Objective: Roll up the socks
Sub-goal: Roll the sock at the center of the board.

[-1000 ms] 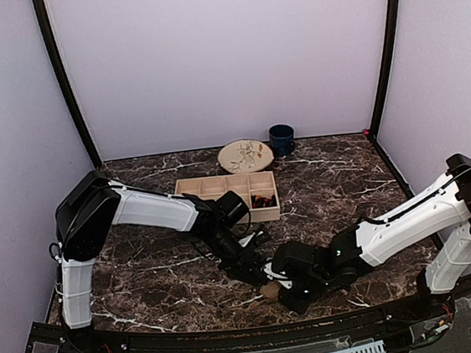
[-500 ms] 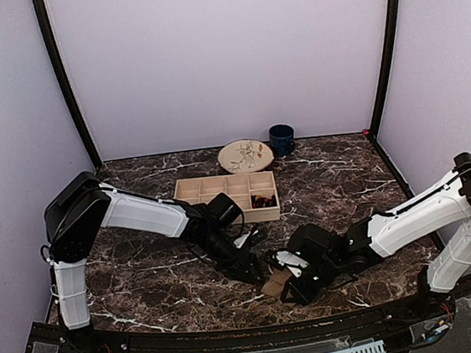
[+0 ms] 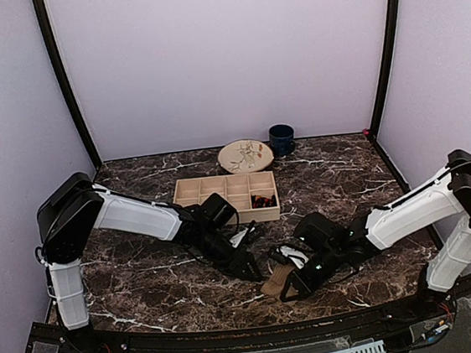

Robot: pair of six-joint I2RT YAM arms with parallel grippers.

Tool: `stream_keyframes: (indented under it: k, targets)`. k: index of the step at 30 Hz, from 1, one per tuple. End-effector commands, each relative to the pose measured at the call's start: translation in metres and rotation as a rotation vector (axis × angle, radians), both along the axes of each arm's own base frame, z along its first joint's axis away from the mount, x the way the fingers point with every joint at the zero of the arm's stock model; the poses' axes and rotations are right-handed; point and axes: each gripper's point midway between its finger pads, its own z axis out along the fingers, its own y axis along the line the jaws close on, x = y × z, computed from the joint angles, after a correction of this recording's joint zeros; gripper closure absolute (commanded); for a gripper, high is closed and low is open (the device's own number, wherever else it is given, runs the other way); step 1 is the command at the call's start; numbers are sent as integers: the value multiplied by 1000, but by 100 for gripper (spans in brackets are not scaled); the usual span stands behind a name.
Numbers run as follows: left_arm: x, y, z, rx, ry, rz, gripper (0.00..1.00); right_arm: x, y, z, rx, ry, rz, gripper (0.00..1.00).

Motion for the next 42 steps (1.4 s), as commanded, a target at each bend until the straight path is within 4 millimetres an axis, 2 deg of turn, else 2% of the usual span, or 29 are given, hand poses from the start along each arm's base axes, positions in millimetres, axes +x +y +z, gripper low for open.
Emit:
stream_keyframes:
  k: [1,8,10,15,26,30,42]
  targets:
    - [6,-3,22,-69,-79,-22,60,-8,-6,-5,26,108,1,95]
    - [5,-11,32,-118,-81,-63,60,-4,-5,5,116,195,-22,95]
    - [5,-11,33,-120,-79,-69,60,-4,-8,-1,103,215,-21,95]
    - [3,-14,37,-135,-87,-86,60,-1,-4,2,128,254,-12,95]
    - [-8,-26,41,-124,-146,-153,60,4,4,17,179,296,0,95]
    - [-11,-26,35,-101,-165,-156,60,3,6,21,179,310,19,95]
    - [-25,-31,34,-99,-204,-183,61,-7,-5,12,157,373,17,95]
